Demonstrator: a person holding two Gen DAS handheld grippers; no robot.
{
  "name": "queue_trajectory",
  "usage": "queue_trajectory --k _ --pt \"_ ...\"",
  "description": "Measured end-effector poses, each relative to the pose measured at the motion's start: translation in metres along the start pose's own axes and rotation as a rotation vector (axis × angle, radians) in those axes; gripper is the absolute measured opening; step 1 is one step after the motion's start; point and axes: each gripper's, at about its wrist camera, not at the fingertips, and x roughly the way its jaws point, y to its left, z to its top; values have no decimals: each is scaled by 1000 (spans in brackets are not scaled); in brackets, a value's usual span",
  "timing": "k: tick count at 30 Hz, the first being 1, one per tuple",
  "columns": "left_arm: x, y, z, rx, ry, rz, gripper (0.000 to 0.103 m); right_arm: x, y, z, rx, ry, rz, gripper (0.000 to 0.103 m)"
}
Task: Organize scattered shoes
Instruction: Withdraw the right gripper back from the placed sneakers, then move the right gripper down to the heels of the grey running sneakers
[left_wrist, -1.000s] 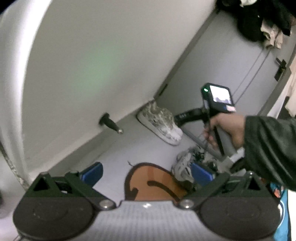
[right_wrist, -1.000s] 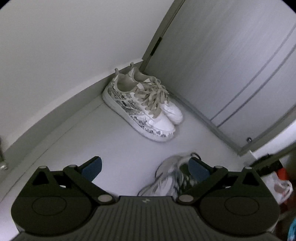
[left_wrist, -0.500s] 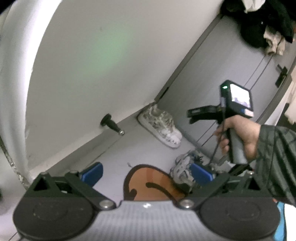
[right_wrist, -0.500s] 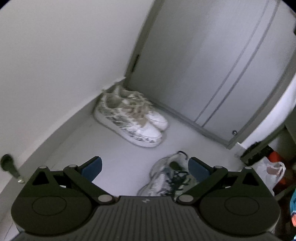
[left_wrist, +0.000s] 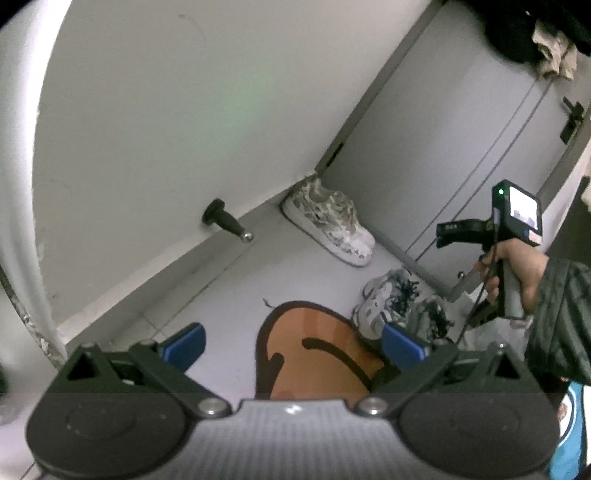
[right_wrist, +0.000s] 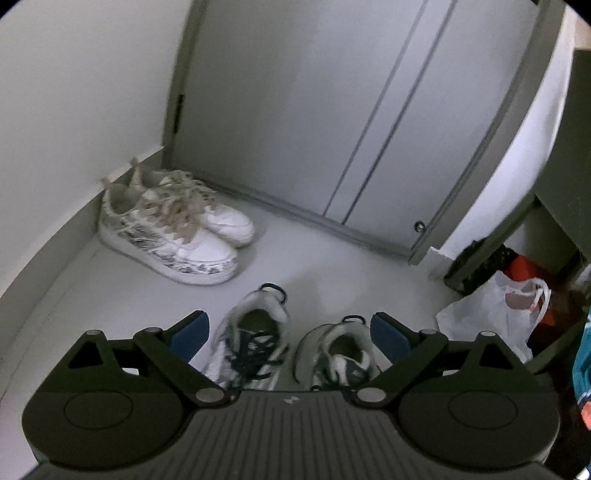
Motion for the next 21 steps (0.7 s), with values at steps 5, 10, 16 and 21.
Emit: queue_trajectory --k 5,10,16,21 --pt "-2 -11 -3 56 -12 26 103 15 -31 11 43 19 69 97" --pt "9 -16 -4 59 19 1 103 30 -42 33 -5 29 99 97" --pt "32 -6 2 12 50 67 103 58 -50 58 -12 67 135 97" --pt "45 -4 -2 39 91 119 103 110 -54 57 -9 184 160 85"
